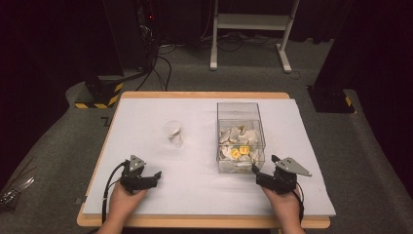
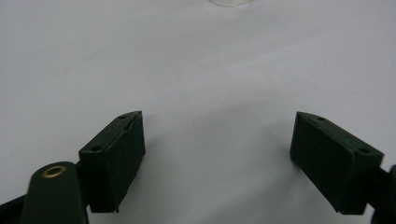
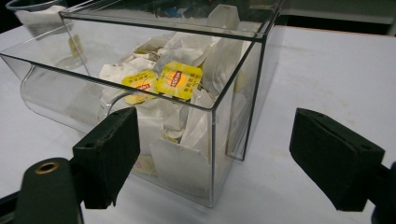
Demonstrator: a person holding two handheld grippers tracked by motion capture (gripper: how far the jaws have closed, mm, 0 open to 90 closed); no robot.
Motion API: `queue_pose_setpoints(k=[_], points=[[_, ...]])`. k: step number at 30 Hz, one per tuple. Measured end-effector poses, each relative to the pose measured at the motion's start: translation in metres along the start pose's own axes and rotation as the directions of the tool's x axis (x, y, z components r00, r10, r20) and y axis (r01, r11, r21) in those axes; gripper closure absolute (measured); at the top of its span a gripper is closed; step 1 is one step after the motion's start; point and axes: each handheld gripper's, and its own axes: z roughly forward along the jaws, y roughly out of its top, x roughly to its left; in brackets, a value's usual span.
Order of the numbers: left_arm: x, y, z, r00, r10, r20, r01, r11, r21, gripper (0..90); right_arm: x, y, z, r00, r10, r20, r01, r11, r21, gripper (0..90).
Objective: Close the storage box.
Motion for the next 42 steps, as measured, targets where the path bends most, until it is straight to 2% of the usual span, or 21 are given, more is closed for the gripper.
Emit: queue_pose_setpoints(k=[4,20,42], points=[[0.001,0.000,0.000,1.0000,-0.001,0.004,0.001,1.0000,0.000,18.6,0.000,0.002,0.004,0.9997,0.002,0.025,-0.002,1.000,-0.004,15.7],[0.000,0.000,0.000,0.9999,-0.012,0.001,0.012,0.9999,-0.003,20.6,-0.007,0.014,0.028,0.9975,0.022,0.068,-0.021,1.000,-0.016,17.6],[0.000,0.000,0.000,0.9999,-0.013,0.000,0.013,0.9999,-0.003,20.9,-0.019,0.024,0.044,0.9983,0.036,0.046,-0.036,0.999,-0.007,18.7]])
